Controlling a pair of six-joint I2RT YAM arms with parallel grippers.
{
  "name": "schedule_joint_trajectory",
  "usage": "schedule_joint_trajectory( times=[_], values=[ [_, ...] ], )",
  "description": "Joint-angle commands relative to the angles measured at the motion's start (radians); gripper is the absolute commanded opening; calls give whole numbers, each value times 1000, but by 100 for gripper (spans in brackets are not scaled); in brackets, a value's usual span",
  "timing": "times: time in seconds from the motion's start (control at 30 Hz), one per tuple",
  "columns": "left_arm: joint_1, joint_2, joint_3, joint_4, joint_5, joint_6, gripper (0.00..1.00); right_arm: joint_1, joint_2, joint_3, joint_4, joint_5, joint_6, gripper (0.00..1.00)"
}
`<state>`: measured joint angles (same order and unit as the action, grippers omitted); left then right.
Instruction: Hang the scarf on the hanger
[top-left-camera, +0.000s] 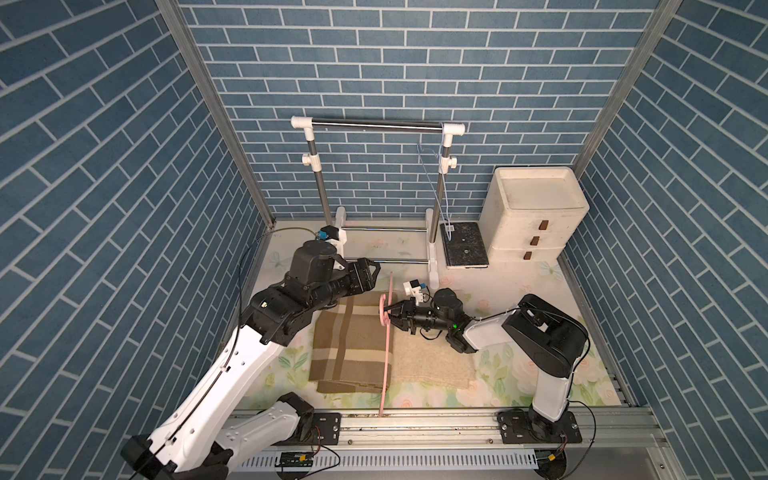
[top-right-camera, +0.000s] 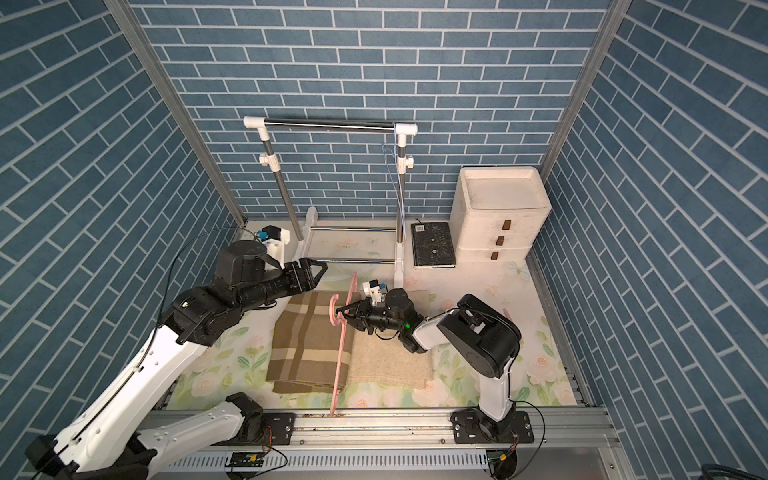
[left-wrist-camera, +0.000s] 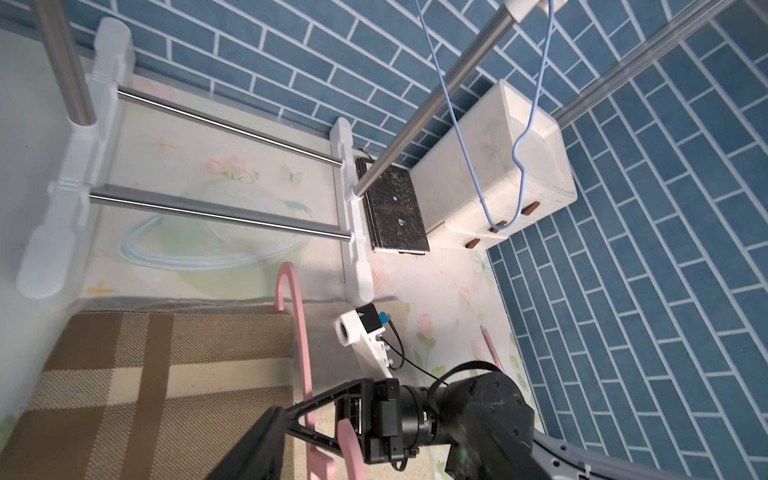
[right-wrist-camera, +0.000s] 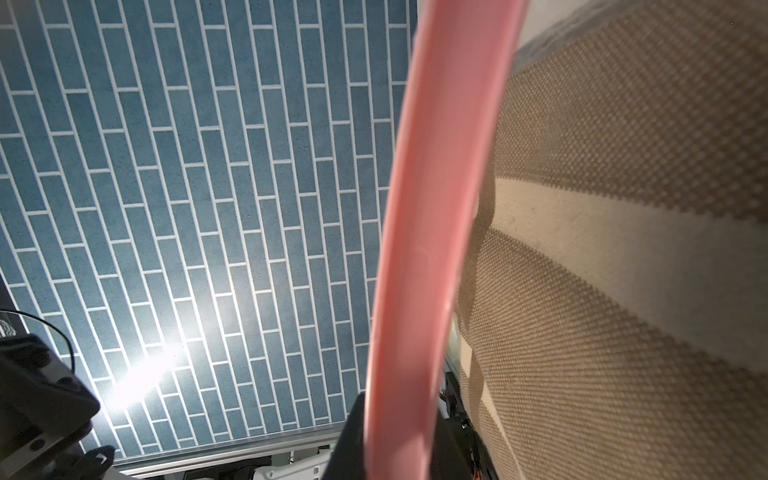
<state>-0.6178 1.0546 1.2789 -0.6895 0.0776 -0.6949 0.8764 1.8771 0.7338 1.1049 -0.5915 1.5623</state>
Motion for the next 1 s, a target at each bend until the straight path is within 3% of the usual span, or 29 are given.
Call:
schedule_joint_trajectory(
  times=[0.0, 0.2, 0.4, 0.53, 0.73, 0.97],
  values=[
    [-82, 38, 14, -91, -135, -68, 72, -7, -24, 9, -76, 47, -72, 0],
    [-253, 0, -41, -90, -279, -139, 74, -9, -43, 2, -92, 93, -56, 0],
    [-454, -111, -224, 37, -468, -216, 75, -16, -44, -22, -52, 125, -5, 0],
    [-520, -146, -311, 29, -547, -276, 74, -20, -45, -27, -42, 133, 2, 0],
    [-578, -117, -404, 66, -535, -289, 75, -23, -51, -34, -34, 142, 5, 0],
    [-583, -176, -528, 200, -552, -286, 70, -27, -51, -37, -13, 147, 20, 0]
  ],
)
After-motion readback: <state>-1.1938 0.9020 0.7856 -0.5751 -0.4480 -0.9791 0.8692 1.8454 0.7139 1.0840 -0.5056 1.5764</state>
